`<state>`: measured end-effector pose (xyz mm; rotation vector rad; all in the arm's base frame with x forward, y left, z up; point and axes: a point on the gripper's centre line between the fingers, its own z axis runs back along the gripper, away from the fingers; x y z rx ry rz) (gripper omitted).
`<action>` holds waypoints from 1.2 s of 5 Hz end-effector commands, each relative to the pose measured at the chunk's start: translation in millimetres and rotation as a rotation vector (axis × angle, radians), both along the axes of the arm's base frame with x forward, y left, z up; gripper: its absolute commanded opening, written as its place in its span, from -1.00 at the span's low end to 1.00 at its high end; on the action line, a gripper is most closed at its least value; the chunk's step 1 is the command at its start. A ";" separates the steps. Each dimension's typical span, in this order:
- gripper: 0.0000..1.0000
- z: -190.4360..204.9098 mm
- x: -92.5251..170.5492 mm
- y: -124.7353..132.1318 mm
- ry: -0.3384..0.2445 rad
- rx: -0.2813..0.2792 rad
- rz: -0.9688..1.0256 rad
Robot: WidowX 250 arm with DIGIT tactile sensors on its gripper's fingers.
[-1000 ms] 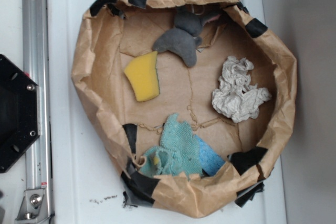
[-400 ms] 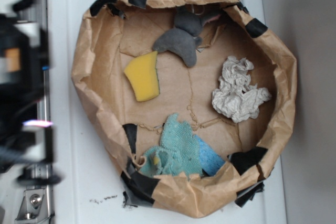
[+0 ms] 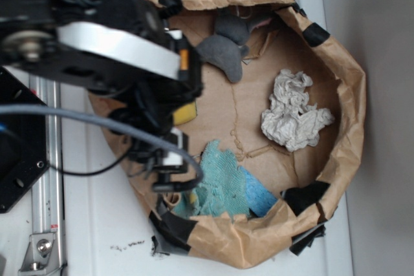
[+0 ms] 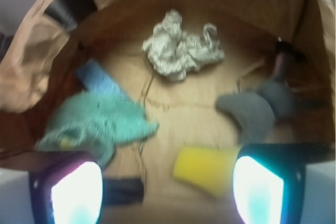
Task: Grab the white paper.
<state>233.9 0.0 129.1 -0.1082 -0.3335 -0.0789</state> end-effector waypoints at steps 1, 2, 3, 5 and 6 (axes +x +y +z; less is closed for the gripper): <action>1.00 -33.0 84.3 -4.7 -0.018 0.119 0.066; 1.00 -55.3 104.2 -14.0 -0.005 0.125 0.040; 1.00 -80.8 106.0 -33.6 0.074 0.084 -0.036; -1.00 -93.2 96.1 -24.0 0.199 0.054 0.034; -1.00 -55.9 87.1 -14.8 0.185 0.034 0.047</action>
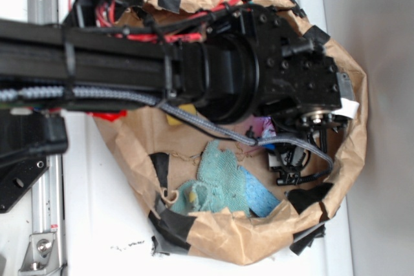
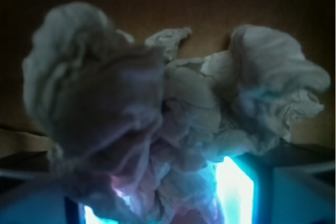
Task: Grab the white paper.
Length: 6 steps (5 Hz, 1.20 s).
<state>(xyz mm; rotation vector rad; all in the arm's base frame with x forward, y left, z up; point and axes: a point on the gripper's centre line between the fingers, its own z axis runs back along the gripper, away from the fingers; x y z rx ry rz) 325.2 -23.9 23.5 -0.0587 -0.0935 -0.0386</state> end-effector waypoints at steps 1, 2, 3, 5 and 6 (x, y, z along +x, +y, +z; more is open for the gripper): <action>-1.00 100.1 -29.5 21.9 0.075 0.019 0.119; -1.00 149.8 -57.3 23.3 0.035 0.125 0.105; -1.00 170.2 -77.7 18.8 0.075 0.156 0.222; 1.00 165.1 -79.6 13.7 -0.008 0.094 0.218; 1.00 121.5 -53.3 7.5 -0.083 0.086 0.110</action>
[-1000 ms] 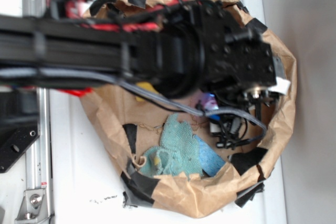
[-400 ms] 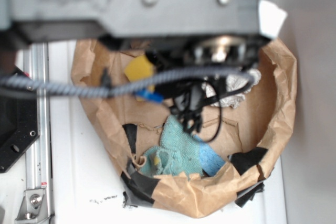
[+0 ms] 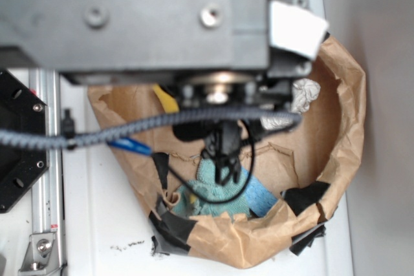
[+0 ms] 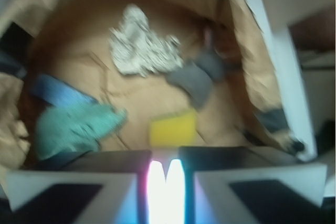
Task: Grab the white paper.
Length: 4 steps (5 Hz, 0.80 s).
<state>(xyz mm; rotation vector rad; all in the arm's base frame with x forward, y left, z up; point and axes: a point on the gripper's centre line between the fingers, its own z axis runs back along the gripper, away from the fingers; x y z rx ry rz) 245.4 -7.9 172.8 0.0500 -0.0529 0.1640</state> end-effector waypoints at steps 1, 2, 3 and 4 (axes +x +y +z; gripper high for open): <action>1.00 -70.3 55.1 -17.1 -0.210 0.040 -0.070; 1.00 -95.2 77.6 -16.3 -0.210 0.071 -0.034; 1.00 -109.1 100.9 -13.9 -0.208 0.073 -0.004; 1.00 -125.9 109.8 -9.6 -0.184 0.117 0.007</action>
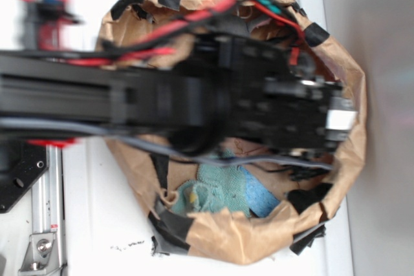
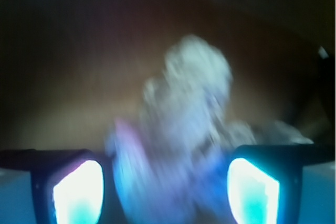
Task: Grab the white paper.
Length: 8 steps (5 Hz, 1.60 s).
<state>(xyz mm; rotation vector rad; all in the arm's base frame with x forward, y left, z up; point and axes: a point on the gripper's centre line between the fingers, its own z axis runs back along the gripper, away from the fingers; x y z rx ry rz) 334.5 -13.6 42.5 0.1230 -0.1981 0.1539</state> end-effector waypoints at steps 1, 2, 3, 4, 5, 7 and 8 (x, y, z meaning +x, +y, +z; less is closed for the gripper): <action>1.00 -11.2 20.0 12.9 -0.006 0.037 0.037; -1.00 -5.5 15.9 18.2 0.006 0.006 0.065; -1.00 24.1 4.4 17.6 0.012 -0.074 0.022; -1.00 53.4 -9.2 17.3 0.033 -0.152 -0.038; -1.00 102.2 -40.5 12.5 -0.018 -0.189 -0.119; -1.00 144.7 -77.1 0.1 -0.065 -0.161 -0.076; -1.00 141.5 -76.1 -0.2 -0.070 -0.125 0.012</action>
